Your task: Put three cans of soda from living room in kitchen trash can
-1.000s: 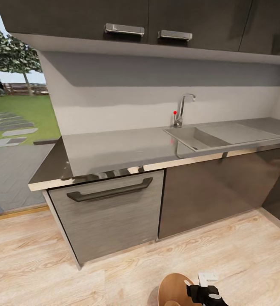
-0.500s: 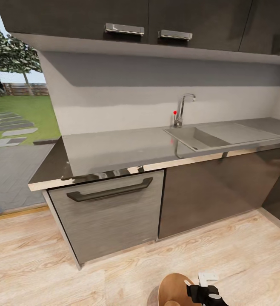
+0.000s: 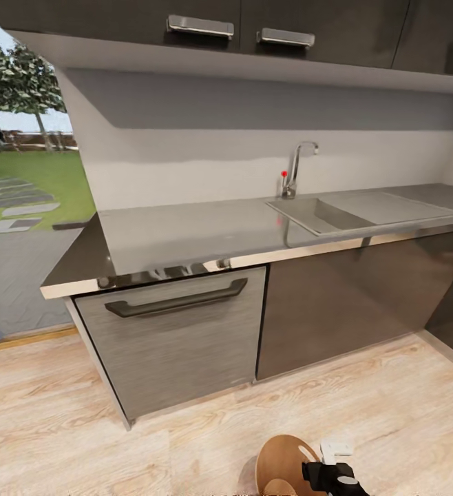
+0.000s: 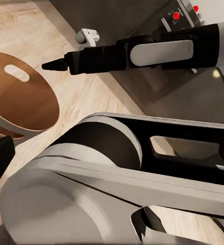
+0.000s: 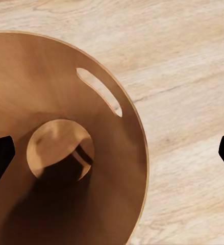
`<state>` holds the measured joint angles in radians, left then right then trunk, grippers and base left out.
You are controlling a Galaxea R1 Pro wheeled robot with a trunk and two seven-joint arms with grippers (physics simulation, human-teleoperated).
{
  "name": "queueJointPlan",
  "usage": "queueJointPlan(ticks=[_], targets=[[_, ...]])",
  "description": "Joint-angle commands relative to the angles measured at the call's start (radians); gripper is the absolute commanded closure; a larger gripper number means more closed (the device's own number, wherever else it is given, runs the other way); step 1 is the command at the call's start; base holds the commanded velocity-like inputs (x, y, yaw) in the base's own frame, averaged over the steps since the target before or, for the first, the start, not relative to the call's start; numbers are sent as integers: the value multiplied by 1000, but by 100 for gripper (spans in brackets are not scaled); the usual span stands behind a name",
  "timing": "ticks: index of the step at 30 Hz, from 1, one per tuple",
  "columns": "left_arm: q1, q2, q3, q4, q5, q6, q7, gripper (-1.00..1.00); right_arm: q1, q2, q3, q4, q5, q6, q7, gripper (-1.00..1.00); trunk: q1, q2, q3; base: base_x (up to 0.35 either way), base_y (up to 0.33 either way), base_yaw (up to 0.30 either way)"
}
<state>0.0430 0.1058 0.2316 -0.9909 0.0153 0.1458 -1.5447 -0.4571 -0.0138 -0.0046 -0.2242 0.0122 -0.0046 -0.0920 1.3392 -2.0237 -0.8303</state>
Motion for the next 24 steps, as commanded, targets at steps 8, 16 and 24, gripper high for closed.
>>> queueJointPlan(ticks=[8,16,24], targets=[[0,0,0,0,0,0,0,-100,0,0,0,0,0,0,0,-100,31,-56,-38,0,0,0],[0,0,0,0,0,0,0,-100,0,0,0,0,0,0,0,-100,61,-112,-76,0,0,0],[0,0,0,0,0,0,0,-100,0,0,0,0,0,0,0,-100,92,-168,-114,0,0,0]])
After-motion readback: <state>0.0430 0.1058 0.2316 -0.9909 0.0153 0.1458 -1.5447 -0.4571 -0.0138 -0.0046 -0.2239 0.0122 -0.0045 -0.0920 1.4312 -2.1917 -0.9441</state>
